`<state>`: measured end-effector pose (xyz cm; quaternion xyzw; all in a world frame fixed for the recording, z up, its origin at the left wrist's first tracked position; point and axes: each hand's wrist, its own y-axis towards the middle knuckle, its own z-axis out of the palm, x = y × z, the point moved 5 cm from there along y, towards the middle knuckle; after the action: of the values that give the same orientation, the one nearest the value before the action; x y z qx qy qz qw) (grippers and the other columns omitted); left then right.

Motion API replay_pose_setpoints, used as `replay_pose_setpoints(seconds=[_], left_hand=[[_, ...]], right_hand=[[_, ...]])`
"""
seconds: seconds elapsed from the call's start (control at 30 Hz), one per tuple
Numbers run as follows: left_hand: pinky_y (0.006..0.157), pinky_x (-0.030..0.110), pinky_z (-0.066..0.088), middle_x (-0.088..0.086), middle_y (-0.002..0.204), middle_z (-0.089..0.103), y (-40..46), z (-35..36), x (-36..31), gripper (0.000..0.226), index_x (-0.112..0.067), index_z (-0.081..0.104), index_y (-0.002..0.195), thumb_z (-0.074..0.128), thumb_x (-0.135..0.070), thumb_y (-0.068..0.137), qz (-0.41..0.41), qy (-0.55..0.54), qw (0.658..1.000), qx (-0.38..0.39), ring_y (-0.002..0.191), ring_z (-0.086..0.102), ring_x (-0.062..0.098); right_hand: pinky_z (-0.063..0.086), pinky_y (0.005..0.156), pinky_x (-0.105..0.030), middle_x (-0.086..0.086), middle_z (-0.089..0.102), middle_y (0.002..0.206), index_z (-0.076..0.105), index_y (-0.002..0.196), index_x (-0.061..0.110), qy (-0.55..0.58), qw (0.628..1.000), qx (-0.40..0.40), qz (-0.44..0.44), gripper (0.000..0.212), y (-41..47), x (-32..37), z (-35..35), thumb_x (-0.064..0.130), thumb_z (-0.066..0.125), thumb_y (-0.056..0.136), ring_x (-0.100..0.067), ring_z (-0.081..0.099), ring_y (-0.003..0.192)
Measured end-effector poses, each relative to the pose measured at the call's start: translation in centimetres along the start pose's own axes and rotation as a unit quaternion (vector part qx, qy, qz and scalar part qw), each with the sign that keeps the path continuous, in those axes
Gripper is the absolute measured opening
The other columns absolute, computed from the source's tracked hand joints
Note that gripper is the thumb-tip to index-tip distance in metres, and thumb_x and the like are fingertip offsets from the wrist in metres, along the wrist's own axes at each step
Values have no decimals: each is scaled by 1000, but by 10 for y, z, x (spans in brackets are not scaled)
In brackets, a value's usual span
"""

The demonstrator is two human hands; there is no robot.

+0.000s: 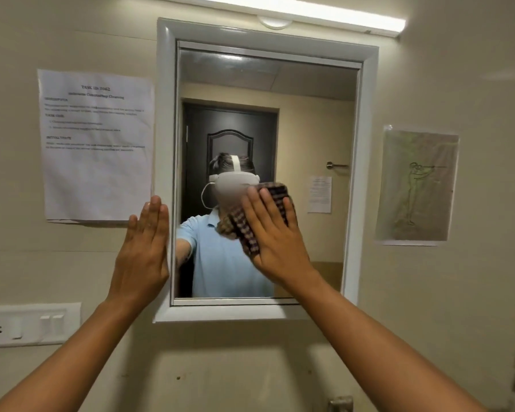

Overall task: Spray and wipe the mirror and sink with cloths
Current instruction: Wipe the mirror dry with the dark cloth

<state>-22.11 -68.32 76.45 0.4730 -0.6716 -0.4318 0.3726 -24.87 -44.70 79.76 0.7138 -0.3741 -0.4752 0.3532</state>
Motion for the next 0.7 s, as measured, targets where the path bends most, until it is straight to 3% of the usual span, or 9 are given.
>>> replay_pose_setpoints(seconds=[0.1, 0.3, 0.5, 0.7], left_hand=[[122, 51, 15, 17, 165, 4, 2, 1, -2, 69, -3, 6, 156, 21, -24, 92, -1, 14, 1000, -2, 153, 8, 30], [124, 46, 11, 16, 165, 5, 3, 0, -15, 71, -5, 6, 156, 21, -25, 90, -31, 25, 999, 7, 153, 9, 30], [124, 45, 11, 15, 165, 2, -1, 0, -23, 72, -6, 4, 156, 21, -28, 90, -43, 37, 998, 31, 153, 6, 30], [121, 54, 19, 18, 165, 1, -13, 3, -23, 70, -1, 6, 155, 24, -28, 93, -29, 36, 997, 60, 153, 4, 31]], right_hand=[[4, 123, -53, -8, 2, 167, 9, 158, 13, -12, 999, -2, 43, 74, 6, -48, -10, 53, 30, 100, -25, 0, 154], [5, 123, -55, -8, 1, 167, 8, 158, 13, 1, 990, -17, 140, 74, -21, -105, -19, 49, 35, 99, -25, -2, 154], [3, 123, -56, -11, 0, 166, 7, 158, 10, 23, 977, -14, 211, 79, -74, -88, -10, 45, 43, 98, -28, -2, 154], [-1, 122, -57, -11, -5, 166, 1, 158, 9, 41, 967, 4, 251, 79, -101, -36, 5, 48, 35, 98, -31, -2, 154]])
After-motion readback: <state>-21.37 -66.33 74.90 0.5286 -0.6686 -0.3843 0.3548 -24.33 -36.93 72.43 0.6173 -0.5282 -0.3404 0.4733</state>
